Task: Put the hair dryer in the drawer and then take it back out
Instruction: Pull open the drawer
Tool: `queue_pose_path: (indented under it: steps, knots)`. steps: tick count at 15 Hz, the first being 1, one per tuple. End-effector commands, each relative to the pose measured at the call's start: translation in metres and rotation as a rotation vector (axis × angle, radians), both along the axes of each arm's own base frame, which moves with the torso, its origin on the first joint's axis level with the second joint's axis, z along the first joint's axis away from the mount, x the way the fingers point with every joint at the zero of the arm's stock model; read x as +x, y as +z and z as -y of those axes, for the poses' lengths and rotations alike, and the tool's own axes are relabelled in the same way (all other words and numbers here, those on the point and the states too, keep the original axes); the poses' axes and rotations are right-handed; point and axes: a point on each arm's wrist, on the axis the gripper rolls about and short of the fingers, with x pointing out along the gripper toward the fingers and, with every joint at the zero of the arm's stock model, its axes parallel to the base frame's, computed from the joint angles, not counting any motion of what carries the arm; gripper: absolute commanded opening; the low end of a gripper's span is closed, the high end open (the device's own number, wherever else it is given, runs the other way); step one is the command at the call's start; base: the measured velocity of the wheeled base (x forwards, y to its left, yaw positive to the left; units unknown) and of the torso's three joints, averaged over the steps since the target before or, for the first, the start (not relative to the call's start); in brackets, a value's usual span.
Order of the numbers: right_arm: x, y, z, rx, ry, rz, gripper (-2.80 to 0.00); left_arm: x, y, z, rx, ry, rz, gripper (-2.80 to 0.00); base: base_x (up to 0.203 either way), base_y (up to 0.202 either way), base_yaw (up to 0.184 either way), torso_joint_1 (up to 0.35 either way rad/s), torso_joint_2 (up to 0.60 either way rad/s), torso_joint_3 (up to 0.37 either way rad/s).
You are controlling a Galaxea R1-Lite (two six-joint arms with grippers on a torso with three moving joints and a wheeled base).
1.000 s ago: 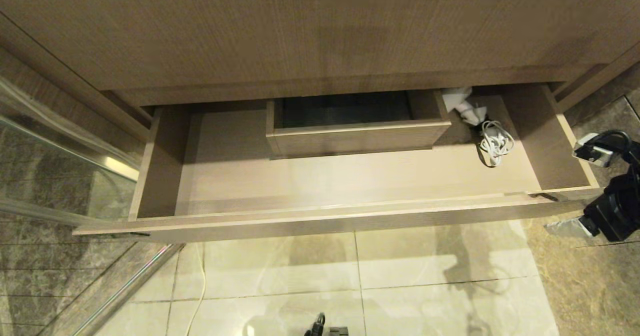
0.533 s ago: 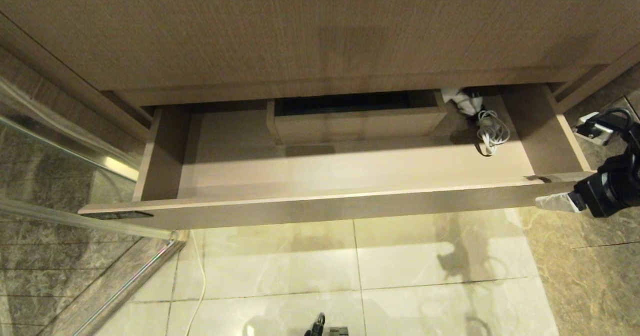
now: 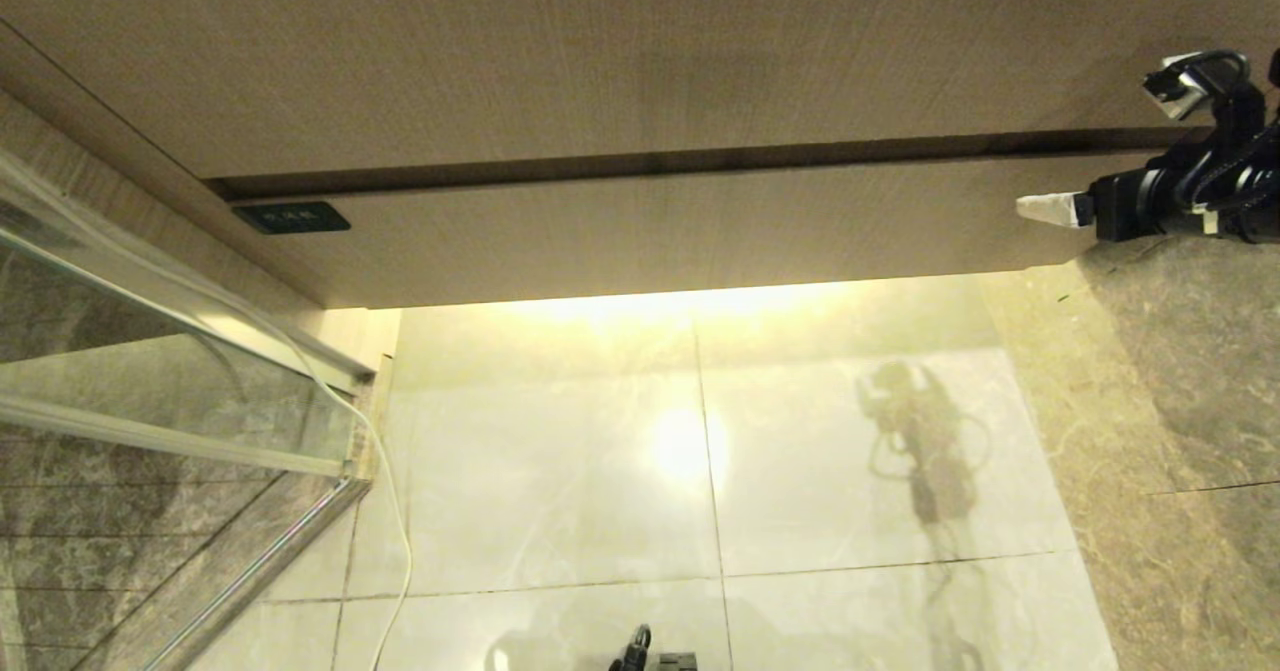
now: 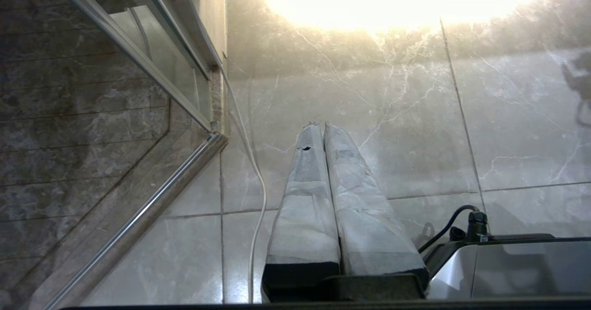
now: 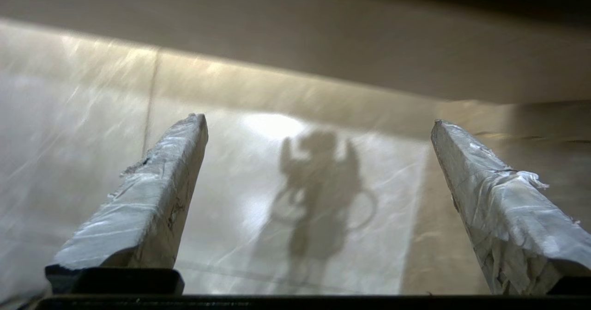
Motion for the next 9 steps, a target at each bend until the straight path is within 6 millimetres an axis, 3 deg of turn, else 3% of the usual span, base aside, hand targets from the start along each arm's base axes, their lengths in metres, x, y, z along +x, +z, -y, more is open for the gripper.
queue_pose_path:
  steps: [1, 7, 8, 9]
  knots:
    - [-0.008, -0.001, -0.002, 0.007, 0.003, -0.020, 0.00, 0.000, 0.000, 0.000, -0.001, -0.002, 0.001, -2.80, 0.000, 0.000, 0.000, 0.000, 0.00, 0.000]
    - [-0.069, 0.001, -0.015, 0.008, 0.050, -0.055, 0.00, 0.000, 0.000, 0.000, -0.001, 0.000, 0.001, -2.80, 0.000, 0.000, 0.000, 0.000, 0.00, 0.000]
    - [-0.078, 0.002, -0.018, 0.005, 0.055, -0.055, -2.80, 0.000, 0.000, 0.000, -0.001, 0.000, 0.001, -2.80, 0.000, 0.000, 0.000, 0.000, 0.00, 0.000]
    - [-0.087, 0.002, -0.021, -0.012, 0.068, -0.056, -2.80, 0.000, 0.000, 0.000, 0.000, -0.002, 0.001, -2.80, 0.000, 0.000, 0.000, 0.000, 0.00, 0.000]
